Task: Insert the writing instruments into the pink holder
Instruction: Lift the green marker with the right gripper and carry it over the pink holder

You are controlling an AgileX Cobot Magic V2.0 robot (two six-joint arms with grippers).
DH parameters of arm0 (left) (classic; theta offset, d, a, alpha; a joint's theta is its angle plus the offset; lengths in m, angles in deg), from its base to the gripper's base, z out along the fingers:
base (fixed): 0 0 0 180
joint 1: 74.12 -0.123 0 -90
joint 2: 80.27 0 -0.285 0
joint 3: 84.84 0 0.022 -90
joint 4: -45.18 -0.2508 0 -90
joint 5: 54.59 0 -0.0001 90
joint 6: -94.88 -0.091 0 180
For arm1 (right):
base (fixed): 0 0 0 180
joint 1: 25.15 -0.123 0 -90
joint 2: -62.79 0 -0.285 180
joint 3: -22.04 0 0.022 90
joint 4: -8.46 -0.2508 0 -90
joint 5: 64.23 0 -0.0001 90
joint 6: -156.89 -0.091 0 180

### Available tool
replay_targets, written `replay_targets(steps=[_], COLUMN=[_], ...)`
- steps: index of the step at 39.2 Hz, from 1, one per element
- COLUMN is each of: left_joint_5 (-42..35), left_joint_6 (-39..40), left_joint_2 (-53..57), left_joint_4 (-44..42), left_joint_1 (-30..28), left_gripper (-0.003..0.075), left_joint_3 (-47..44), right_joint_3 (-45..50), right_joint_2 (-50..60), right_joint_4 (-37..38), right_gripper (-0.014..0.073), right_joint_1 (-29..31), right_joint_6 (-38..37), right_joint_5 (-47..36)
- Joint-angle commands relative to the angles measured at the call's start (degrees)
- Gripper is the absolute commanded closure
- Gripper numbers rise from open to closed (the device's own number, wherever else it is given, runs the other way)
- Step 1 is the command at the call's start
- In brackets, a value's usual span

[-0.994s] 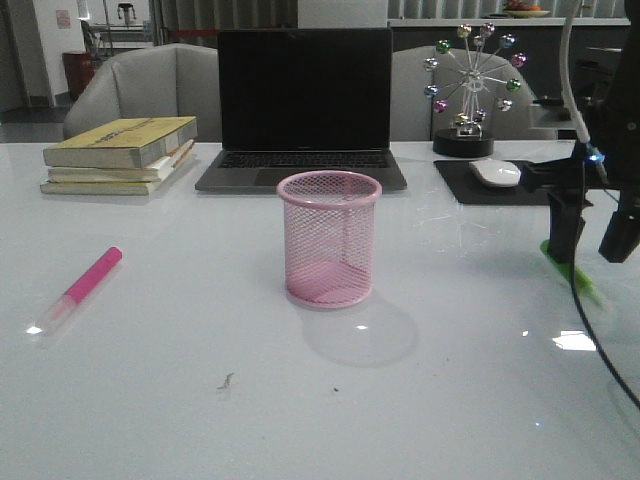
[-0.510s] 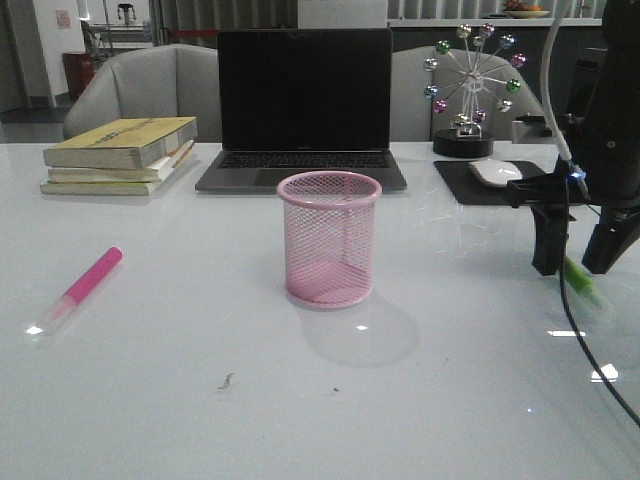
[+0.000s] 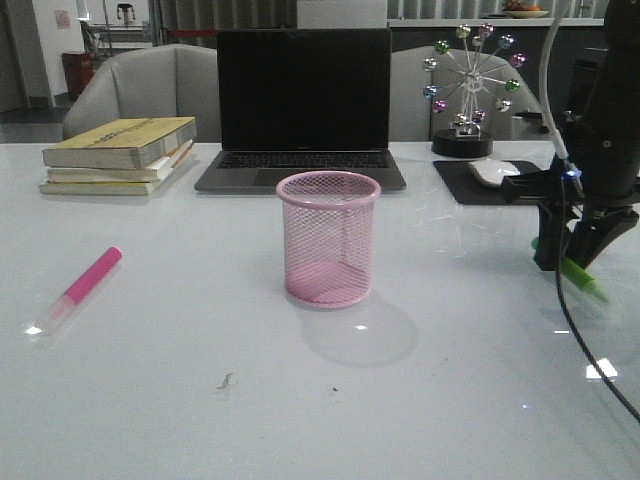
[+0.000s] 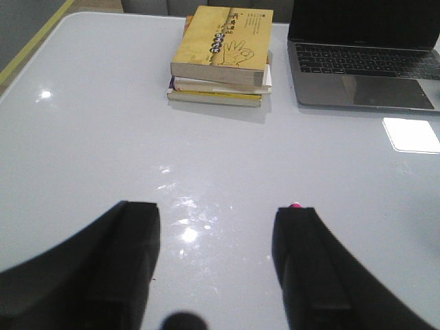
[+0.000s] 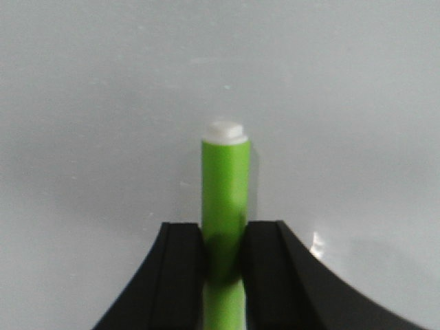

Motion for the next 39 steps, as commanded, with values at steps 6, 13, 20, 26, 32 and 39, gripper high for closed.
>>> replay_targets(steps=[6,13,20,26,32,39], left_joint_5=[-3.7,-3.7,-3.7,-3.7,-3.7,-3.7], left_joint_6=[0.5,0.5,0.5,0.5,0.5,0.5], left_joint_2=[0.2,0.2,0.2,0.2,0.2,0.2], left_joint_4=[0.6,1.2,1.7,1.7,1.7,1.7], left_joint_1=[0.0,0.0,0.0,0.0,0.0,0.0], left_gripper=[0.0283,0.0283,0.0283,0.0283,0.0283,0.0283], left_joint_3=[2.1,2.1,2.1,2.1,2.1,2.1], right_joint_3=[-0.7,-0.7,1.9,10.7,20.0,22.9], right_joint_2=[10.4,16.3,21.7,26.7,28.6,25.9], right_joint_4=[-7.5,-8.4,-10.3,-10.3,-10.3,-9.7], right_gripper=[0.0564,0.0564,0.0564,0.0564,0.0565,0.0565], right_joint_1=[-4.4,-8.4,-12.9,-18.8,-25.0,-30.7], right_joint_6=[9.4,9.6,10.7,12.2,12.2,12.1], right_joint_5=[-6.7,-13.4,-22.5,-37.6,-54.9,-64.6])
